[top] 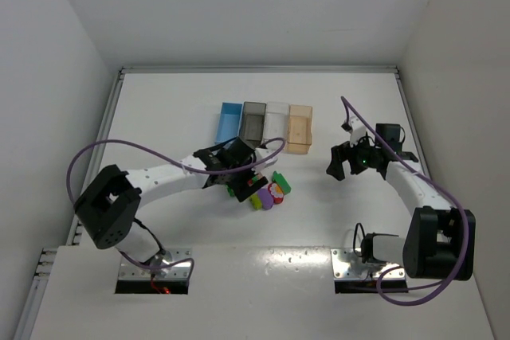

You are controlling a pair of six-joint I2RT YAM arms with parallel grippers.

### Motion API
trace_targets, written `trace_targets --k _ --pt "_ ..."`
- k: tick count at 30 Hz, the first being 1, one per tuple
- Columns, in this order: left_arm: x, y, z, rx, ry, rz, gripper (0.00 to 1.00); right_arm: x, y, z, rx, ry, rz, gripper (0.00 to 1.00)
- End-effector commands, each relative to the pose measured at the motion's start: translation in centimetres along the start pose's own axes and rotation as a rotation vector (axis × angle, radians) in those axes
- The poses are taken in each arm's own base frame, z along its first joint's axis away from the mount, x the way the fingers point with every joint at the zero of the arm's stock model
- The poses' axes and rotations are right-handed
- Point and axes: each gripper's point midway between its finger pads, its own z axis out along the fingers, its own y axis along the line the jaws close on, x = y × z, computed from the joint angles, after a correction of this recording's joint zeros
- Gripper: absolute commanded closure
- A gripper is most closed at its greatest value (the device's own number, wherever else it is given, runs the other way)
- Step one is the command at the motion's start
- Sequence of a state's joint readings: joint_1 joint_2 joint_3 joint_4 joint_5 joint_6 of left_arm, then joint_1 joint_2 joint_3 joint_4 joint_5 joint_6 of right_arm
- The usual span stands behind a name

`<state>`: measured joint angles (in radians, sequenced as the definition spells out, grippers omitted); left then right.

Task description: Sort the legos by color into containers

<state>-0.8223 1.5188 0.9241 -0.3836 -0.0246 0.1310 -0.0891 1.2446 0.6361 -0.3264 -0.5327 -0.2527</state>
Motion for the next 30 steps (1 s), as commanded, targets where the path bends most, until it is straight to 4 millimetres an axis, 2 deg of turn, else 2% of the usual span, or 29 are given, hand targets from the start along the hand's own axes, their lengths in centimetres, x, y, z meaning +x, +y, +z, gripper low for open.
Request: trace_targets --k 1,5,9,14,15,19,20,24,27,29,30 --pt "0.1 2.3 -1.2 -0.054 -0.033 -0.01 0.0 -0.9 0.3 -0.2 -0.021 -0.042 -0.043 0.0" --pt "1.8 3.4 -1.7 -0.091 -0.014 -0.008 0.0 -0.4 0.5 0.1 -0.039 -0.023 -0.037 0.0" --pt "2.6 4.5 -1.7 -0.115 0.005 -0.014 0.0 -0.4 0.6 0.1 -0.051 -0.019 -0.031 0.0" --pt "4.0 5.1 -0.4 -0.108 0.057 -0.029 0.0 -0.2 0.6 0.3 -0.055 -0.011 -0.025 0.0" --pt "3.6 5.3 -0.5 -0.111 0.049 -0.02 0.0 -0.2 0.6 0.3 -0.055 -0.011 -0.025 0.0" --pt "4.4 5.6 0.3 -0.102 0.075 -0.026 0.0 0.0 0.6 0.4 -0.058 -0.004 -0.02 0.0" --pt "3.5 5.6 0.4 -0.097 0.045 -0.026 0.0 0.0 0.6 0.4 -0.058 -0.004 -0.02 0.0" --pt "2.1 6.8 0.0 -0.11 0.01 -0.035 0.0 0.0 0.6 0.4 -0.058 -0.004 -0.02 0.0" --pt "2.5 7.8 0.2 -0.124 0.023 -0.052 0.0 0.0 0.5 0.4 -0.058 -0.004 -0.029 0.0" --pt "2.5 8.9 -0.1 -0.134 0.016 -0.067 0.06 0.0 0.5 0.4 -0.058 -0.004 -0.029 0.0" --pt "2.9 8.5 0.2 -0.115 0.034 -0.068 0.1 0.0 0.5 0.4 -0.058 -0.004 -0.029 0.0"
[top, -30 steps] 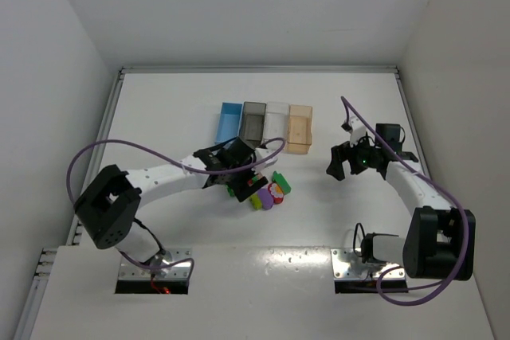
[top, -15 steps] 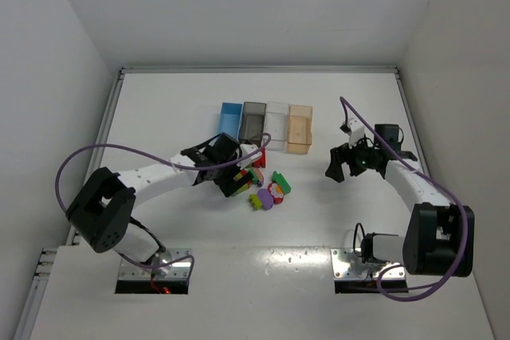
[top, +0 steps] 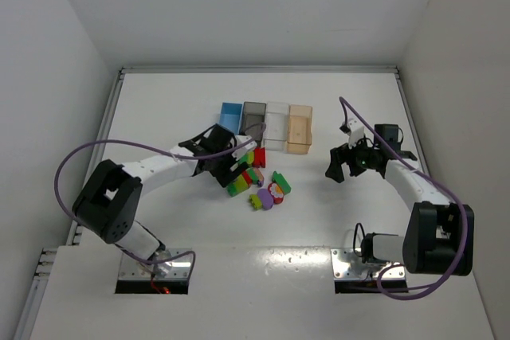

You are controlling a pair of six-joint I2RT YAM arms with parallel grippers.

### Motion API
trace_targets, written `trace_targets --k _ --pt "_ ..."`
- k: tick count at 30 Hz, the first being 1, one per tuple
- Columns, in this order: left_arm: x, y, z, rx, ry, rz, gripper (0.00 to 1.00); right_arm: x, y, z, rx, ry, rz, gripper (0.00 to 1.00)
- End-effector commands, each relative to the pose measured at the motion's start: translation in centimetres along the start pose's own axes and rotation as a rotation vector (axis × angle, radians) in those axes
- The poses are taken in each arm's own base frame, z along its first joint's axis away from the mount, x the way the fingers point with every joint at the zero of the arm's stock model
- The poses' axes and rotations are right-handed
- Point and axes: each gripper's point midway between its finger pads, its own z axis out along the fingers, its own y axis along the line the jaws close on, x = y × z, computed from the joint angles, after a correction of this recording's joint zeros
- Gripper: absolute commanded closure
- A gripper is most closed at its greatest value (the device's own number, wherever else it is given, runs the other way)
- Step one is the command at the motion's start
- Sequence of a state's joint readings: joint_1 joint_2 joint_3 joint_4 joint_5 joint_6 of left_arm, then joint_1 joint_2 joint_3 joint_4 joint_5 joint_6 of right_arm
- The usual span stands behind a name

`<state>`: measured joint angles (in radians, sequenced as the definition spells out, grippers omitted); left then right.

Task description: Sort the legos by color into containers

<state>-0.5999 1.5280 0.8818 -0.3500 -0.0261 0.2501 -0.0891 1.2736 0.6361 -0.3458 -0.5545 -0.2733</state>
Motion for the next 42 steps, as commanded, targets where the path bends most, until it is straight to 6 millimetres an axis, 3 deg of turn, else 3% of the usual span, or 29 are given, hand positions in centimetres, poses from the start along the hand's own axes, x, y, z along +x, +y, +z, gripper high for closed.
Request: trace_targets --k 1,4,7,21,25,28,29,32,37,39,42 --pt "-0.8 1.4 0.0 0.0 -0.022 -0.003 0.12 -0.9 0.1 0.0 -0.022 -0.032 -0.035 0.0" --pt "-0.4 1.3 0.2 0.02 -0.01 -0.001 0.23 -0.9 0.1 0.0 -0.022 -0.032 -0.035 0.0" --pt "0.1 0.7 0.3 0.05 0.0 0.008 0.28 -0.7 0.1 0.2 -0.025 -0.025 -0.03 0.0" --pt "1.5 -1.1 2.1 0.167 0.041 0.1 0.28 -0.3 0.0 0.5 -0.031 -0.011 -0.02 0.0" --pt "2.4 -1.5 2.6 0.181 0.076 0.089 0.48 -0.3 -0.2 0.4 -0.025 -0.013 -0.013 0.0" --pt "2.6 -1.7 2.8 0.184 0.086 0.065 0.72 -0.3 -0.2 0.4 -0.025 -0.013 -0.013 0.0" --pt "2.4 -1.6 2.9 0.18 0.076 0.066 0.86 -0.3 -0.2 0.4 -0.025 -0.013 -0.013 0.0" --pt "1.8 -1.5 2.0 0.163 0.042 0.032 1.0 -0.4 0.1 0.4 -0.044 -0.022 -0.013 0.03" --pt "1.2 -3.1 -0.8 0.175 -0.041 0.058 1.0 -1.5 2.5 0.2 -0.135 -0.066 -0.046 0.06" --pt "-0.2 -4.1 -2.7 0.172 -0.121 0.093 1.0 -2.2 4.6 0.0 -0.23 -0.065 -0.038 0.06" --pt "-0.4 -5.9 -4.2 0.18 -0.178 0.134 1.0 -3.4 8.2 -0.4 -0.415 -0.046 -0.009 0.06"
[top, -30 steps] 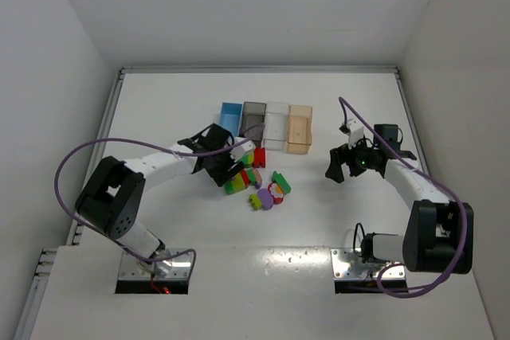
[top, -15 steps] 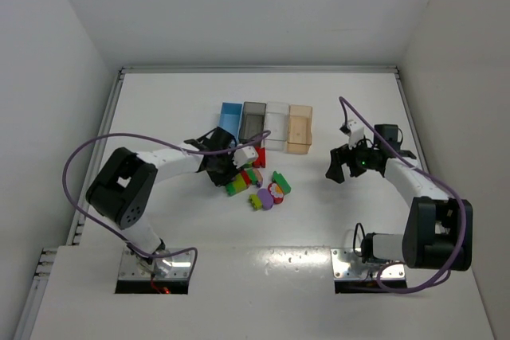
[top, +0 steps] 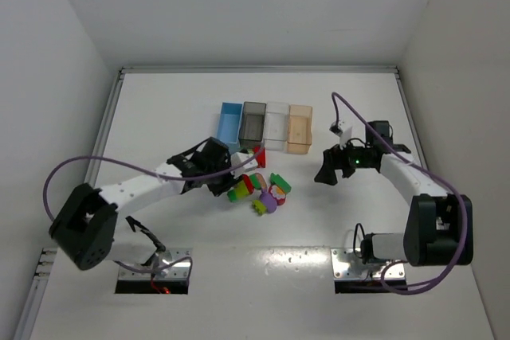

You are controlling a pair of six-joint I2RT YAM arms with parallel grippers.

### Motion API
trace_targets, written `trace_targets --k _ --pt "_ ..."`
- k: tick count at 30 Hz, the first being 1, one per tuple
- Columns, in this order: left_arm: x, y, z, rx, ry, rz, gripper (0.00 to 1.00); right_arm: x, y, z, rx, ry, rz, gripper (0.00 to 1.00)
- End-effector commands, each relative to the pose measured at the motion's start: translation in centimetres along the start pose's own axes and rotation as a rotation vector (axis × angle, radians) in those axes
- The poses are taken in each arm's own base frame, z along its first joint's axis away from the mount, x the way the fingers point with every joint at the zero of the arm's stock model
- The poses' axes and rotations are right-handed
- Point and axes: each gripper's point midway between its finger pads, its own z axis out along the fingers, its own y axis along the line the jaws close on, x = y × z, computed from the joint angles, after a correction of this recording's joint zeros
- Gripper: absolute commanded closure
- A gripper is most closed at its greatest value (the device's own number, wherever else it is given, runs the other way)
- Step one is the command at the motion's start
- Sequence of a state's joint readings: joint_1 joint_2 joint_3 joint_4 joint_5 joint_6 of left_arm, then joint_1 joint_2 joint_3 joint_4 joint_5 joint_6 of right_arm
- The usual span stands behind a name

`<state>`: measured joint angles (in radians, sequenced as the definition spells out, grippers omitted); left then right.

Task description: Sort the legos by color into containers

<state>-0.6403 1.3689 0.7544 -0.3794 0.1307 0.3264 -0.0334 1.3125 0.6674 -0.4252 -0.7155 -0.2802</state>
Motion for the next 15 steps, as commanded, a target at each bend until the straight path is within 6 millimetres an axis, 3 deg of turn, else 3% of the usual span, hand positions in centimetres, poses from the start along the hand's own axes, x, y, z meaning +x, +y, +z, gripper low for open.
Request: trace_targets --k 1,2,5,9,15 --pt "-2.7 -1.6 -2.2 -0.009 -0.134 0.049 1.0 -3.6 4.4 0.2 -0.252 -0.042 -0.008 0.06" --pt "-3.2 -2.4 -2.4 -0.002 -0.145 0.064 1.0 -3.6 6.2 0.4 -0.331 -0.021 0.015 0.06" --pt "-3.5 -3.0 -2.6 -0.021 -0.147 0.065 1.0 -4.7 8.5 1.1 -0.424 0.01 0.017 0.08" --pt "-4.7 -3.5 -3.0 -0.027 -0.168 0.071 1.0 -5.4 10.6 2.2 -0.486 0.04 -0.015 0.08" --pt "-5.5 -3.1 -3.4 -0.043 -0.185 0.07 1.0 -4.3 12.9 3.5 -0.599 0.138 0.007 0.06"
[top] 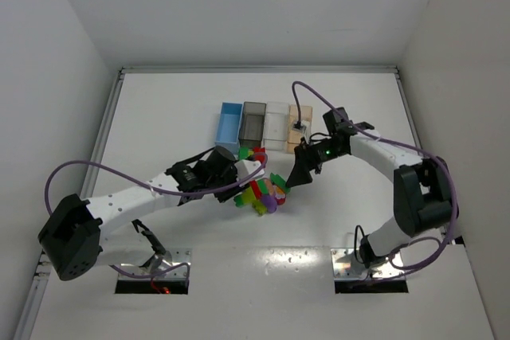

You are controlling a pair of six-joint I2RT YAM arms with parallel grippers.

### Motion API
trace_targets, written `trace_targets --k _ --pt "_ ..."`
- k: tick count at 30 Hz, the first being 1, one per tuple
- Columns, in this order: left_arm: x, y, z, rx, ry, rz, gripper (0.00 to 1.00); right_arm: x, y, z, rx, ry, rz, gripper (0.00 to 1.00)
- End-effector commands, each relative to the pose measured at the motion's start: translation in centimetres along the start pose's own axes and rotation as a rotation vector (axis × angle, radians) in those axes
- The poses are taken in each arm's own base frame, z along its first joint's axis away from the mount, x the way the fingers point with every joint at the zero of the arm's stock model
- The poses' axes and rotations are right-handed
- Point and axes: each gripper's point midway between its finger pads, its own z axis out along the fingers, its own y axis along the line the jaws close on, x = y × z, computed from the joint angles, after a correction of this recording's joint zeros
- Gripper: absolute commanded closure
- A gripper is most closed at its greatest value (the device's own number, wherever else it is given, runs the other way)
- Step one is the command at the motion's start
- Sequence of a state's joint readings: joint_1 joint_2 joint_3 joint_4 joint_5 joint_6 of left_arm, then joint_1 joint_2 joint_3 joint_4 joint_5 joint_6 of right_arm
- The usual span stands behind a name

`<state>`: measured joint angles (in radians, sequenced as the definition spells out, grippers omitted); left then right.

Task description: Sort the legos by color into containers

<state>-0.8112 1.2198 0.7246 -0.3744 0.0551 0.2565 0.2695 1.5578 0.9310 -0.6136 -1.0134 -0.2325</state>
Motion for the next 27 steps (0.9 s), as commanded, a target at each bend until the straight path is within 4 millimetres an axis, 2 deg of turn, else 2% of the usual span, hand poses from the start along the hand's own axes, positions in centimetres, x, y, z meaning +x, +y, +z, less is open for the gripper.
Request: trace_targets --k 1,5,9,15,19,24,26,27 --pt "-3.0 0.8 -0.8 -0.034 -0.08 -0.006 1.0 -0.4 1.5 1.1 -0.112 0.016 0.013 0.06" --pt "-3.5 0.6 -0.9 -0.03 -0.091 -0.009 1.0 -0.1 2.1 2.3 -0.173 0.055 0.042 0.06" --pt "-3.7 0.7 -0.9 -0.033 -0.099 -0.017 1.0 -0.4 1.9 3.0 -0.222 0.069 0.066 0.06" --pt "-4.2 0.5 -0.8 -0.029 -0.11 -0.019 1.0 -0.7 2.2 3.6 -0.269 0.087 0.082 0.12" --pt "-4.2 0.4 -0.8 -0.029 -0.11 -0.029 1.0 -0.8 2.6 4.0 -0.288 0.096 0.075 0.2" --pt "-4.6 0.2 -0.4 -0.022 -0.112 -0.022 1.0 -0.9 2.5 4.5 -0.302 0.103 0.082 0.4" --pt "-4.6 0.2 -0.4 -0.022 -0.112 -0.022 1.0 -1.1 2.5 4.5 -0.302 0.103 0.082 0.43" --pt "-4.6 0.2 -0.4 -0.022 -0.112 -0.022 1.0 -1.3 2.4 4.6 -0.302 0.103 0.082 0.51"
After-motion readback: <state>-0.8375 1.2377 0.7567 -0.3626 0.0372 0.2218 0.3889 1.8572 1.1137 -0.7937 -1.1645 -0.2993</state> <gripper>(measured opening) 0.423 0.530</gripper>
